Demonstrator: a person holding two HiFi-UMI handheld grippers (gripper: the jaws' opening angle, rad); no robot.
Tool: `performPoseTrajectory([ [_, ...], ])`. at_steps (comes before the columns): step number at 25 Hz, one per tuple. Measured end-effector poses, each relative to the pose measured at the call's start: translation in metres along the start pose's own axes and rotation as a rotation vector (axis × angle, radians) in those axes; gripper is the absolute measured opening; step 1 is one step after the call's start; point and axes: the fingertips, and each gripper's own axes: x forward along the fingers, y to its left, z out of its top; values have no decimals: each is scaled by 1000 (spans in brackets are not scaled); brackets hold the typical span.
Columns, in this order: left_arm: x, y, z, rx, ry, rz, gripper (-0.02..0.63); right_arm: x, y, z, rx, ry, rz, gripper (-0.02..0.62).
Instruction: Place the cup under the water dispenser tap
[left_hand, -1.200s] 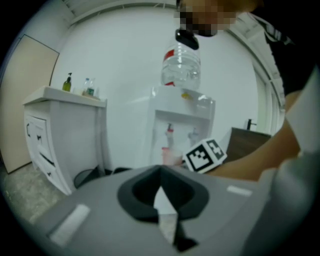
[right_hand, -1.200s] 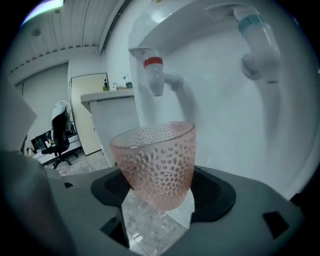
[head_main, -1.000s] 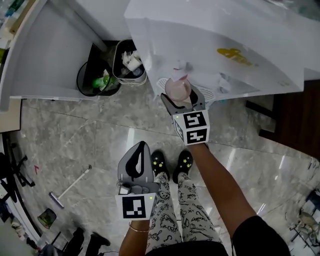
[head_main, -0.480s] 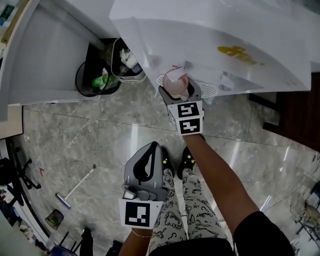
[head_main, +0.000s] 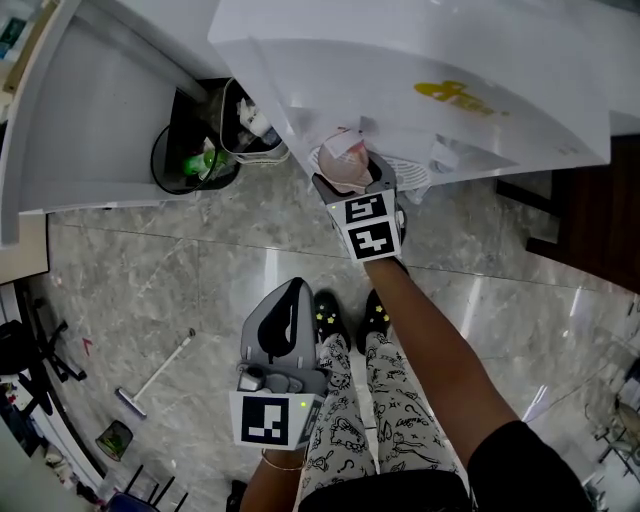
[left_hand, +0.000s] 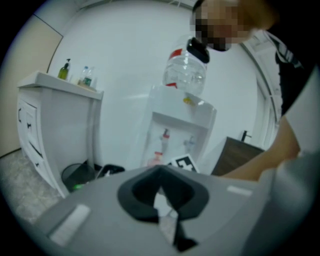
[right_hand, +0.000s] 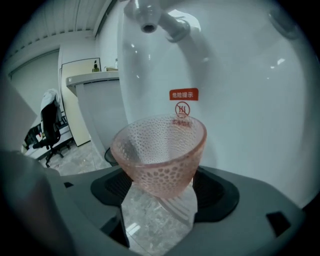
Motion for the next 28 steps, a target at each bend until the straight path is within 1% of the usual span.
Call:
performPoseTrajectory([
  [2,-2,9,3,-11,-9,26,-11,-4,-4,-5,35,16,-20,368],
  [5,-7,14,9,-8,-19,37,-11,-17,-9,-15,69,29,-44,368],
  [10,-16,12,34,64,-41,53,-11,-70,1,-25,172,-2,-39,364],
  [11,-19,9,41,76,-46,52,-11,-87,4,-24,186,-19,-41,292],
  [12,-24,5,48,84,-50,48,-11,-105,7,-21,202,-43,-40,74],
  [13,-29,-1,56,92,-53,41,-11,-125,12,-15,219,-72,-28,20],
  [15,-40,-11,72,114,-60,25,-11,-166,19,3,223,-134,0,14],
  [17,-52,-16,90,149,-68,23,-11,-206,17,25,175,-174,-12,14],
  [19,-65,-19,111,193,-73,18,-11,-248,12,44,176,-190,-15,14],
  [21,-82,-30,135,255,-72,-18,-11,-293,17,64,199,-197,33,14],
  [23,-98,-44,165,301,-80,-56,-11,-338,28,87,188,-193,102,14],
  [25,-114,-56,200,304,-120,-65,-11,-381,36,114,176,-213,152,14],
  [27,-127,-70,232,310,-170,-85,-11,-417,42,142,181,-270,175,14],
  [28,-131,-78,245,326,-191,-102,-11,-431,45,156,188,-308,183,12],
])
